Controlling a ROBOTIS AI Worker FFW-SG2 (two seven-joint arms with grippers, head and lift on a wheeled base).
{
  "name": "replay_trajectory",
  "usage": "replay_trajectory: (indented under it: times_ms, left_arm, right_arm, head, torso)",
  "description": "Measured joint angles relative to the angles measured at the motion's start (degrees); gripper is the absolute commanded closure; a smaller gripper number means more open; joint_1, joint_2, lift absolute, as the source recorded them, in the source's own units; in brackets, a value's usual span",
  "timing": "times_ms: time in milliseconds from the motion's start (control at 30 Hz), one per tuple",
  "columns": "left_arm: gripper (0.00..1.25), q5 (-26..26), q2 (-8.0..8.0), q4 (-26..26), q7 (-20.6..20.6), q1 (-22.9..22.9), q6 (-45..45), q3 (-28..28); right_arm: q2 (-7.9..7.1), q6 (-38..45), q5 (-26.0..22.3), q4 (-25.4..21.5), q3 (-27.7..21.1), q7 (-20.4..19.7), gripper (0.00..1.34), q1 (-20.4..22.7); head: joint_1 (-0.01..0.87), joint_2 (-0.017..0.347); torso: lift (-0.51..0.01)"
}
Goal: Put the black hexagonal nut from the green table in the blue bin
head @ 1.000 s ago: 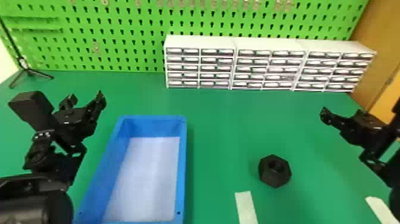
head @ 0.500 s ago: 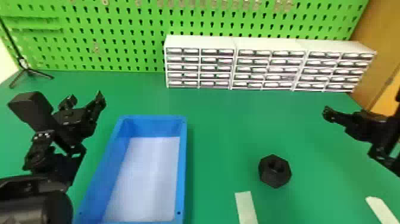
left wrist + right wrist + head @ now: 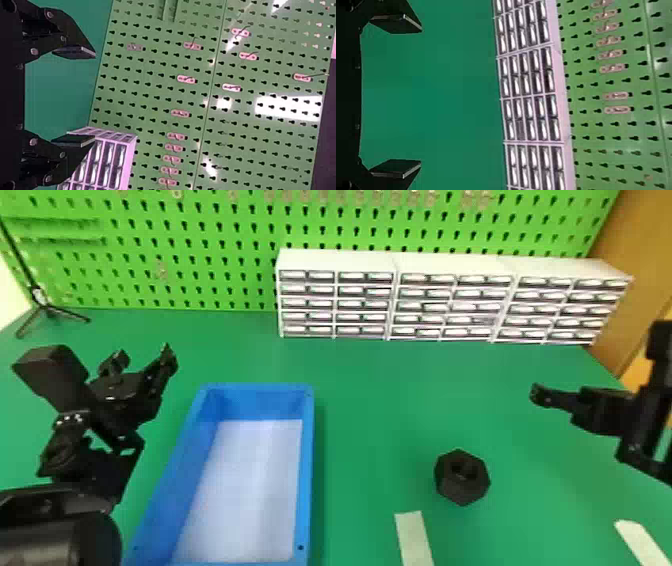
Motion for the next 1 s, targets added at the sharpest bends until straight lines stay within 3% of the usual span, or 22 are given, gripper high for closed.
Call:
replay_trajectory:
  times_ms: [367, 1000]
  left_arm:
    - [0.50, 0.21, 0.00, 0.00, -0.01, 0.28, 0.04, 0.09]
    - [0.50, 0.53, 0.00, 0.00, -0.97, 0.47, 0.07, 0.57]
  right_arm:
    - [1.08, 9.84, 2.93, -4.34, 3.77, 0.00, 0.11, 1.15]
    - [3.12, 15.44, 4.23, -7.81, 5.89, 0.00, 0.11, 5.34]
  head:
    - [0.692, 0.008]
    - [0.692, 0.008]
  torso:
    - [-0.097]
    - [-0.097]
